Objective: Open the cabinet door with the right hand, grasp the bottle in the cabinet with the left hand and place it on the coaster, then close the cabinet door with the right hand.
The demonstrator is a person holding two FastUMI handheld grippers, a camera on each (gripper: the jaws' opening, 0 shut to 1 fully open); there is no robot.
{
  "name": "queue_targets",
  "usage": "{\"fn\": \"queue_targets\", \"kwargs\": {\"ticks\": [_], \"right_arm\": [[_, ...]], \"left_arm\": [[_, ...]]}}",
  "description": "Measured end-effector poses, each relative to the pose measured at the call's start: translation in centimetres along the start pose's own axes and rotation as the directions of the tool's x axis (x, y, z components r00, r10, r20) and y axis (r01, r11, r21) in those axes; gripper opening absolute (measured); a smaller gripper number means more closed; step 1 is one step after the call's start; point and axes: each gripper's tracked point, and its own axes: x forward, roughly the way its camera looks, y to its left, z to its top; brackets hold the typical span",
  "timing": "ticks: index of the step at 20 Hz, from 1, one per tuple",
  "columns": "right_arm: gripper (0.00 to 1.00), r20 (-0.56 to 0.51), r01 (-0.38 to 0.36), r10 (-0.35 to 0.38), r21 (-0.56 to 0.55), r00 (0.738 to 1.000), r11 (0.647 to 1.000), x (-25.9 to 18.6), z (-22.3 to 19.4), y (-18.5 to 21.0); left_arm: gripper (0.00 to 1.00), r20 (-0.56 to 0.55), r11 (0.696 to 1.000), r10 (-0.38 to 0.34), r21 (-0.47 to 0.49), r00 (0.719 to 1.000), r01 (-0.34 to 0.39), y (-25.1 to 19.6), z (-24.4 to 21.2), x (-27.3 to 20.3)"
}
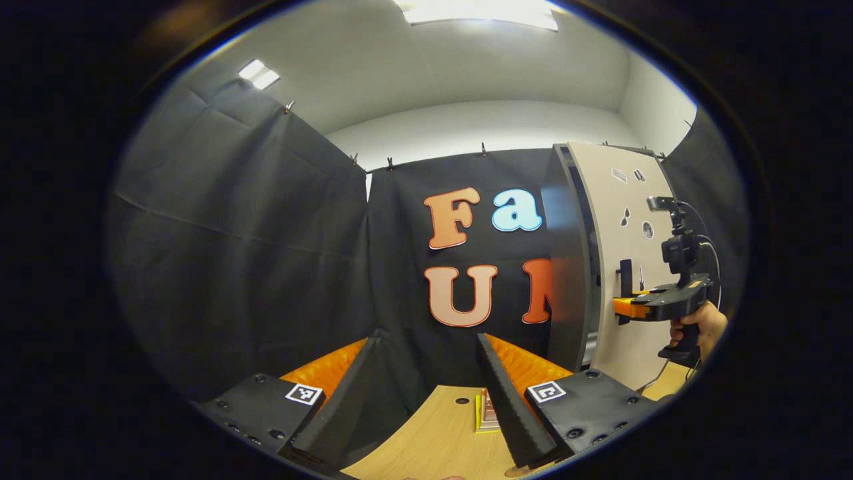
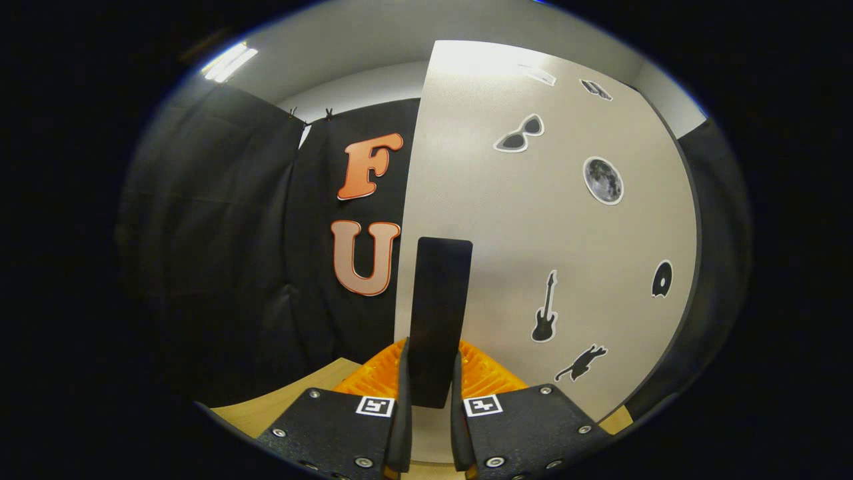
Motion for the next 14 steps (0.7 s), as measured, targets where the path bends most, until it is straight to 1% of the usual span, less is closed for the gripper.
{"fn": "queue_targets", "kwargs": {"ticks": [2,3,5,6,9,10,13,14], "right_arm": [[0.24,0.022,-0.029,0.029,0.006,0.999,1.0,-2.5,0.0,-0.1],[0.24,0.028,-0.042,0.042,0.01,0.999,0.999,-3.9,0.0,-0.2],[0.24,0.045,-0.067,0.067,0.008,0.997,0.998,-6.7,-0.1,-0.5],[0.24,0.059,-0.076,0.075,0.008,0.995,0.997,-8.0,0.0,-0.7],[0.24,0.093,-0.091,0.091,0.006,0.992,0.996,-10.9,-0.1,-1.5],[0.24,0.099,-0.1,0.099,0.005,0.99,0.995,-11.8,-0.2,-1.8],[0.24,0.112,-0.131,0.129,0.009,0.985,0.991,-14.6,-0.2,-2.9],[0.24,0.117,-0.137,0.135,0.012,0.984,0.99,-15.6,-0.2,-3.4]], "left_arm": [[0.96,-0.003,1.0,-0.016,-0.014,1.0,0.016,-0.8,-0.1,-0.4],[0.94,-0.007,0.999,-0.029,-0.026,1.0,0.029,-1.5,-0.2,-0.8],[0.94,-0.01,0.998,-0.045,-0.037,0.999,0.045,-2.5,-0.6,-1.0],[0.96,-0.008,0.998,-0.053,-0.043,0.999,0.053,-3.0,-0.7,-0.9],[0.94,-0.033,0.994,-0.095,-0.05,0.995,0.094,-5.7,-2.1,-0.3],[0.96,-0.041,0.993,-0.106,-0.052,0.994,0.104,-6.4,-2.3,-0.1],[0.96,-0.05,0.991,-0.128,-0.053,0.99,0.126,-8.2,-2.6,0.6],[0.98,-0.048,0.989,-0.138,-0.053,0.989,0.136,-9.0,-2.5,0.7]]}}
